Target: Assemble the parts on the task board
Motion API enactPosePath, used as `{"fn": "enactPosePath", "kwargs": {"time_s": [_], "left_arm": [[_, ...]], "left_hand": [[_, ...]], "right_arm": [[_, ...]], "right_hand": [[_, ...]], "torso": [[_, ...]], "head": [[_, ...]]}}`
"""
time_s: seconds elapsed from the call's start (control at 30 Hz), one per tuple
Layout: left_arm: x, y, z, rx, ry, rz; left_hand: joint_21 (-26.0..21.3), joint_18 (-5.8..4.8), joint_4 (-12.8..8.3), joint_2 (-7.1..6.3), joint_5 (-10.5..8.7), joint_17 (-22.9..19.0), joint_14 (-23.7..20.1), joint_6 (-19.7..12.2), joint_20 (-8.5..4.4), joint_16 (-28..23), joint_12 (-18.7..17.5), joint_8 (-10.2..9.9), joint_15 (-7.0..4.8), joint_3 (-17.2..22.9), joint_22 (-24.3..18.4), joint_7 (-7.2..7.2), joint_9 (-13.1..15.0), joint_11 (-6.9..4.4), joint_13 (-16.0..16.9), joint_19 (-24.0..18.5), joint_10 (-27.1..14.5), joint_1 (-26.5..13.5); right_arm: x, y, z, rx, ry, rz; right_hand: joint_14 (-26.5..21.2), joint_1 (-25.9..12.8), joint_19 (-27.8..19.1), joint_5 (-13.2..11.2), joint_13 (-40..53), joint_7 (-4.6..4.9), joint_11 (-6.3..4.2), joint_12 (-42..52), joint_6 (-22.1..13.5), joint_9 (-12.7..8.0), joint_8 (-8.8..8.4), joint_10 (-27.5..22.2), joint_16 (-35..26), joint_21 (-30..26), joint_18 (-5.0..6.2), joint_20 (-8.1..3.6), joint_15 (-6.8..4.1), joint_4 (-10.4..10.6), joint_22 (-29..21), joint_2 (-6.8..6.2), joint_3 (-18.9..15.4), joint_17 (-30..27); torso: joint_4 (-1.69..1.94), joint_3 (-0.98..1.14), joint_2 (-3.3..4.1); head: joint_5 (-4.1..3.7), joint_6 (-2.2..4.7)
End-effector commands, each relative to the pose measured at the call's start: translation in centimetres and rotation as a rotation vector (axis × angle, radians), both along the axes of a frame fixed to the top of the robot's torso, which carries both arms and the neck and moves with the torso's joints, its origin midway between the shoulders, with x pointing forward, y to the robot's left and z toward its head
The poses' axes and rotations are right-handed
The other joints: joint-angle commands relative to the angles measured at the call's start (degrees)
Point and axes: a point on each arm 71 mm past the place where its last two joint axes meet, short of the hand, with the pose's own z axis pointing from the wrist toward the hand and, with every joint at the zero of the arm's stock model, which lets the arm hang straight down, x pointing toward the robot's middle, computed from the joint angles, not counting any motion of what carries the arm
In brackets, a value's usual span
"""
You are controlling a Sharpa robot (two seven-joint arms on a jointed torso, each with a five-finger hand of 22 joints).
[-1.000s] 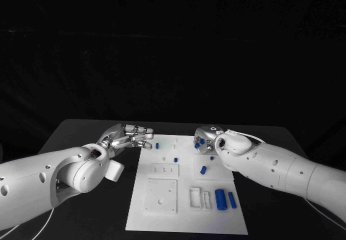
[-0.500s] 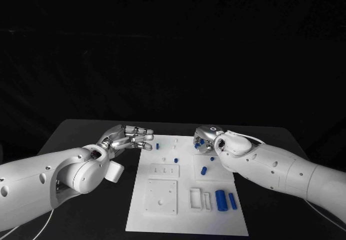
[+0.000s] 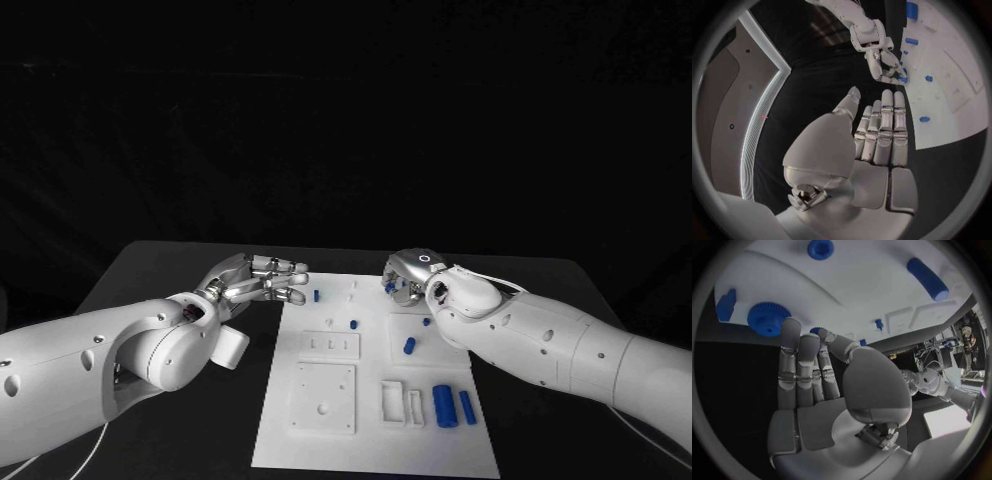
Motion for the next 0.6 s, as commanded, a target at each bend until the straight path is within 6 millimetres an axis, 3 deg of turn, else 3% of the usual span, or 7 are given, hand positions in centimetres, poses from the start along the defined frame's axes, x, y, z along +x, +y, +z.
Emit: {"fn": "enactPosePath", "kwargs": {"time_s": [0.03, 0.6], "left_arm": [[-0.1, -0.3, 0.2, -0.005, -0.005, -0.017], [0.1, -0.8, 0.1, -0.006, -0.007, -0.026]], "left_hand": [[0.3, -0.65, 0.0, 0.28, 0.12, -0.1, -0.2, -0.2, 0.06, 0.2, -0.3, -0.2, 0.04, -0.5, 0.0, 0.12, 0.0, -0.05, 0.0, -0.3, -0.3, -0.4], [0.3, -0.64, -0.1, 0.42, 0.12, -0.1, -0.2, -0.2, 0.05, 0.2, -0.3, -0.2, 0.03, -0.5, -0.1, 0.13, 0.0, -0.05, 0.0, -0.3, -0.3, -0.4]], "right_arm": [[-0.1, 0.6, 0.6, 0.023, -0.071, -0.014], [0.5, 4.4, 1.0, 0.053, -0.100, 0.011]], "right_hand": [[0.0, 0.5, -0.5, -0.1, 0.2, 0.07, -0.93, 0.2, 0.5, -0.1, 0.30, 1.3, 0.2, 0.3, 0.06, -0.11, -0.51, 0.1, 0.9, 0.13, -0.4, 0.1], [0.0, 0.3, -0.4, 0.2, 0.2, 0.08, -0.88, 0.2, 0.5, -0.1, 0.30, 1.2, 0.2, -0.8, 0.24, -0.04, -0.48, 0.1, 3.8, -0.16, 0.3, -0.2]], "torso": [[0.20, 0.00, 0.13], [0.47, -0.24, 0.28]], "head": [[0.07, 0.25], [0.28, 0.99]]}}
